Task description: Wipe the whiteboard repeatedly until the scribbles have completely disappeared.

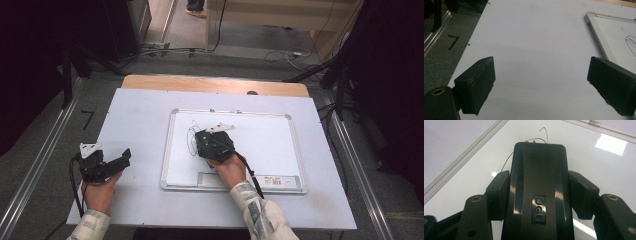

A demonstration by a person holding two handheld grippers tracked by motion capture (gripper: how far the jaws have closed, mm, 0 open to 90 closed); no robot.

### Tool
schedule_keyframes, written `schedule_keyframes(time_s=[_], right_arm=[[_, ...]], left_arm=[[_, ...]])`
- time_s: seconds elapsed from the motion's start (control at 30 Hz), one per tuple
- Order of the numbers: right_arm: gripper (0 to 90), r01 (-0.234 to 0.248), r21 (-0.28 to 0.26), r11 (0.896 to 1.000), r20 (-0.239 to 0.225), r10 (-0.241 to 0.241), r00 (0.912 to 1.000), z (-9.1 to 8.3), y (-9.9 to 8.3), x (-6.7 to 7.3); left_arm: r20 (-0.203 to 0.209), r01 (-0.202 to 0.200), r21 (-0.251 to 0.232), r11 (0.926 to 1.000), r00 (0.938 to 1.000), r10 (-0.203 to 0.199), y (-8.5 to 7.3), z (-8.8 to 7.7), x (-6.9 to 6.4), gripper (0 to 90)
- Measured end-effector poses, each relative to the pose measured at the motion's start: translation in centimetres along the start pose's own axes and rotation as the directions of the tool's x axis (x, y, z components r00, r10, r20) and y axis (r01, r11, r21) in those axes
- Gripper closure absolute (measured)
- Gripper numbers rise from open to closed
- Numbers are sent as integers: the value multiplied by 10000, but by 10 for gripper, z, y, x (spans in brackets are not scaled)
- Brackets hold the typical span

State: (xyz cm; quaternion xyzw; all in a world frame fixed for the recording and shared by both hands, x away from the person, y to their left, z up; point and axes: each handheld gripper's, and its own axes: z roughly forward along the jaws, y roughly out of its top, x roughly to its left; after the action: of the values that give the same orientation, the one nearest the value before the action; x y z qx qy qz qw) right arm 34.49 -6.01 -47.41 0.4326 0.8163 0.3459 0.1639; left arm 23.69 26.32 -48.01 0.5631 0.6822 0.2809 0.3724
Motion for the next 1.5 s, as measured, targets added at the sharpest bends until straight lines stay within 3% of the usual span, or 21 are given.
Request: schedule_keyframes(time_s=[0.2, 0.27, 0.33, 0.6, 1.23, 1.5], right_arm=[[368, 76, 238, 9997, 60, -77, 10000, 7, -2, 3], [364, 481, 382, 9981, 333, -494, 9982, 14, -6, 7], [364, 565, 353, 9978, 416, -580, 9974, 14, -5, 9], [364, 551, 318, 9980, 412, -564, 9976, 17, -3, 14], [373, 944, 173, 9954, 313, -949, 9950, 30, 7, 44], [374, 930, 162, 9955, 252, -934, 9953, 34, 10, 49]], left_arm=[[-2, 33, -15, 10000, 10000, -33, 0, 0, 0, 83], [5, 27, -22, 10000, 10000, -27, 0, 0, 0, 83], [12, 50, -53, 10000, 10000, -50, 0, 0, 1, 83], [29, 36, -19, 10000, 10000, -36, 1, 1, -1, 83], [103, 41, -40, 10000, 9999, -41, 1, 0, 1, 83], [121, 63, -21, 10000, 9999, -63, 1, 0, 2, 83]])
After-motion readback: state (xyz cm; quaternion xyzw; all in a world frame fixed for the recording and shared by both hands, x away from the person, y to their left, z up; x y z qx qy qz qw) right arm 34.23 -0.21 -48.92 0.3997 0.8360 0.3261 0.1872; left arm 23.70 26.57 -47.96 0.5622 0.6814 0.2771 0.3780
